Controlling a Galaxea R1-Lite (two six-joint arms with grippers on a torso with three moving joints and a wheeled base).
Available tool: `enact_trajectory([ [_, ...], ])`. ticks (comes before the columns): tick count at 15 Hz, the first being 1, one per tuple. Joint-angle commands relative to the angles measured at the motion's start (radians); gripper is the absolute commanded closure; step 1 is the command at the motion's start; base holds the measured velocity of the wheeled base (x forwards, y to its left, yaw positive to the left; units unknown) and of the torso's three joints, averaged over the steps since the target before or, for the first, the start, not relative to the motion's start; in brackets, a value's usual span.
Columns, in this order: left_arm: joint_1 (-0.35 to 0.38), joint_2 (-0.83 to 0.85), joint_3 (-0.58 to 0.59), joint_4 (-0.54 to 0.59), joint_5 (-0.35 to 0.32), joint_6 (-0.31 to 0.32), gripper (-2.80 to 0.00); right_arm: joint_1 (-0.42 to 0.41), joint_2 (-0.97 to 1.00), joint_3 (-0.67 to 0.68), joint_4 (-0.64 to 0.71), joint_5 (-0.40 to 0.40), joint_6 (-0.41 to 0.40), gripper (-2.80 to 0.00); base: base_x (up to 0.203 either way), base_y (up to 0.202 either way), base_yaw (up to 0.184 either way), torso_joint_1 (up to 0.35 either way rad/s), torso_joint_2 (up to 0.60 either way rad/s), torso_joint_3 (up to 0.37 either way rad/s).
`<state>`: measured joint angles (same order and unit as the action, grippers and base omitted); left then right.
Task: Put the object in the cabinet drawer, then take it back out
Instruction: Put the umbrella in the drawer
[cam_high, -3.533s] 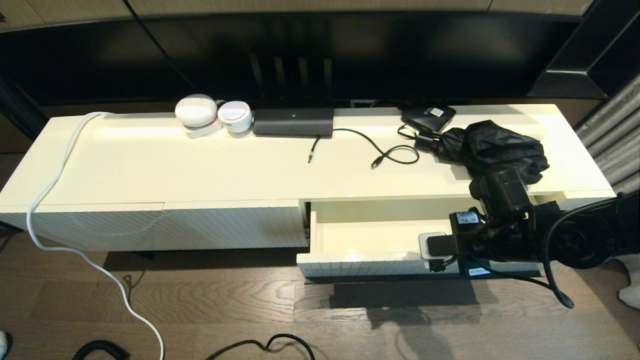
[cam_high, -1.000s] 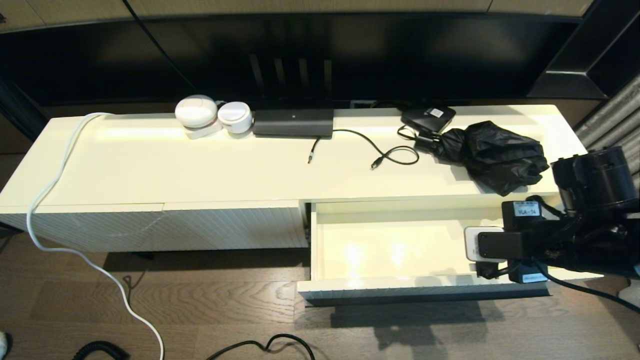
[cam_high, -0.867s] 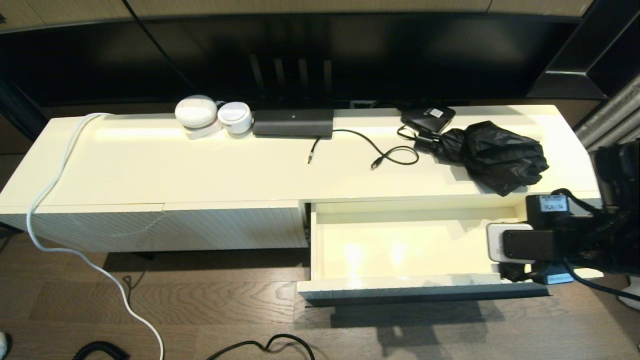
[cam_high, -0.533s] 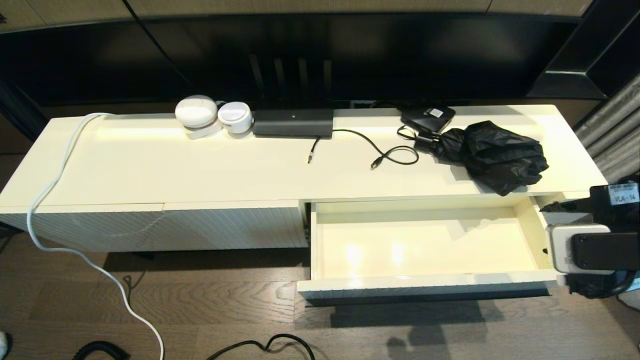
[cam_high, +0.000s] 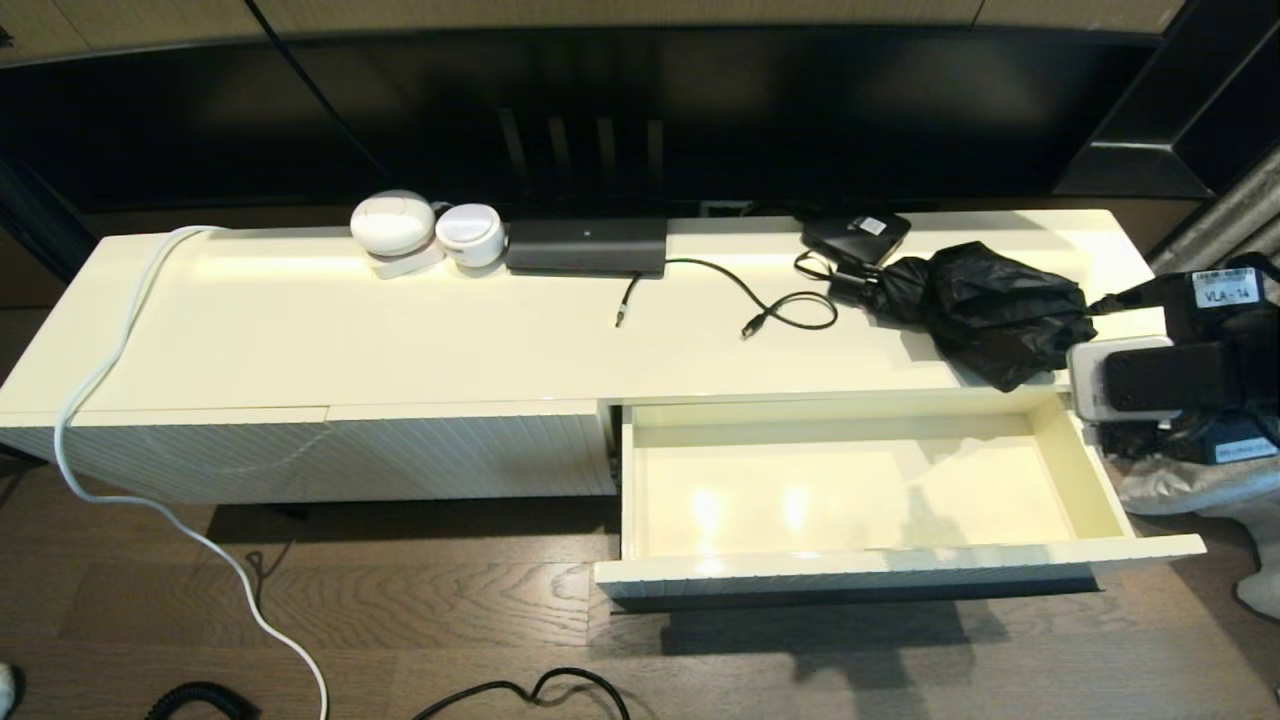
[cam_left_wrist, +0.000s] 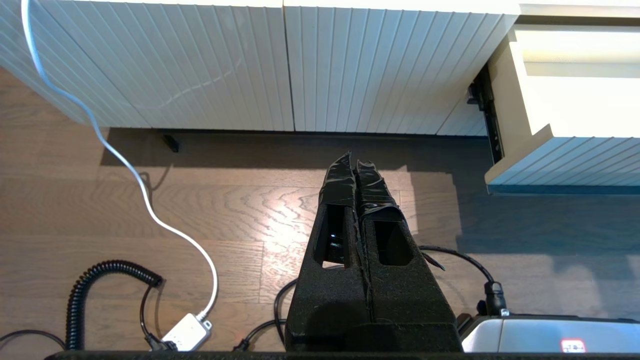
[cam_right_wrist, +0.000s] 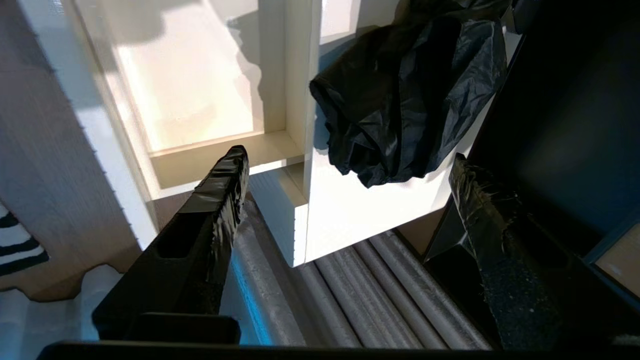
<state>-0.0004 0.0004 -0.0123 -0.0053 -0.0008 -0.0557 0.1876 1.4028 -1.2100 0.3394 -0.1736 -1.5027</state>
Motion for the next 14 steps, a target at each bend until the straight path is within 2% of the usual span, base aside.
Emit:
enact_trajectory([
  [1,0.0,0.001,0.0,-0.001,0.001,-0.001,0.0,-0.031,0.13,-0.046,-0.043,0.0,-0.004,-2.8,0.0,0.0,0.0,0.0,0.0,0.0],
  [5,0.0,0.001,0.0,-0.001,0.001,-0.001,0.0,-0.072,0.275,-0.124,-0.167,0.001,0.002,-2.8,0.0,0.0,0.0,0.0,0.0,0.0],
  [7,0.0,0.001,0.0,-0.001,0.001,-0.001,0.0,-0.087,0.329,-0.176,-0.207,-0.001,0.039,-2.8,0.0,0.0,0.0,0.0,0.0,0.0],
  [11,0.0,0.001,0.0,-0.001,0.001,-0.001,0.0,-0.097,0.43,-0.295,-0.212,-0.044,0.145,-2.8,0.0,0.0,0.0,0.0,0.0,0.0],
  [14,0.0,0.001,0.0,-0.001,0.001,-0.001,0.0,-0.101,0.477,-0.344,-0.213,-0.046,0.176,-2.8,0.0,0.0,0.0,0.0,0.0,0.0],
])
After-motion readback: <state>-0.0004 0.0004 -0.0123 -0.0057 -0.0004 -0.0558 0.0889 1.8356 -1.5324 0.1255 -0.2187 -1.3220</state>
